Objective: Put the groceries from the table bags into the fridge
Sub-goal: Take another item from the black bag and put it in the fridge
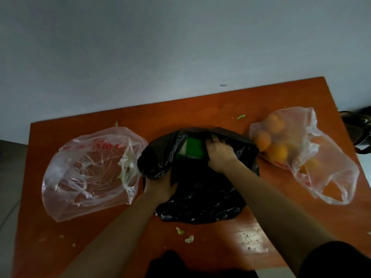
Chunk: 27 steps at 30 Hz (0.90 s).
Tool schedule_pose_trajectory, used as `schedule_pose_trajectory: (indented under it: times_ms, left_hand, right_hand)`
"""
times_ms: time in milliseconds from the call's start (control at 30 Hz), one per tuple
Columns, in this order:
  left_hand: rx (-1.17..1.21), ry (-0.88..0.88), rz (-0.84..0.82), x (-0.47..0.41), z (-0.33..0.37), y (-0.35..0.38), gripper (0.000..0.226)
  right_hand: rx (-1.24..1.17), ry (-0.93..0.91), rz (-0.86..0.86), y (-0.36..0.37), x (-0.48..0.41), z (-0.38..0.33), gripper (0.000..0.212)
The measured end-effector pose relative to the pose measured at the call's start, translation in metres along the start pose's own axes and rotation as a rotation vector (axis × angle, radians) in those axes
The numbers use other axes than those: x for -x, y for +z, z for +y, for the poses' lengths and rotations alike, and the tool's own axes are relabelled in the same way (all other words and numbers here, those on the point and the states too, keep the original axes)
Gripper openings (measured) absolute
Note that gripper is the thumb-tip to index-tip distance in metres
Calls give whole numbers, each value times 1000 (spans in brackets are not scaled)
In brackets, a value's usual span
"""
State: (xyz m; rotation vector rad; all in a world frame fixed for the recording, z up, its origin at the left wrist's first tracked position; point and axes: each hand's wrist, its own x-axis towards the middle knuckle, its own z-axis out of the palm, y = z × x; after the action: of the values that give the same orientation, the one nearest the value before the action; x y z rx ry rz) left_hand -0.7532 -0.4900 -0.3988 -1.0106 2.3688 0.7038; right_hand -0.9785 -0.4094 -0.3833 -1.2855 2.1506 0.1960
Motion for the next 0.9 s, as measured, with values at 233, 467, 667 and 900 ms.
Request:
schedule_pose_trajectory:
  times_ms: [233,467,667,900]
  left_hand:
    - [-27,-9,-80,1,4,-18,67]
    - [-102,106,122,29,25,-60,71]
    - [46,188,217,36,38,-84,68]
    - [60,191,221,50,51,-97,71]
  right_hand:
    - [-420,-179,327,-10,60,-6,77]
    - [-528,-42,795,-35,146,-21,73]
    - [-464,239,548,-40,213,-16,82]
    - [-748,158,585,4,272,-24,65]
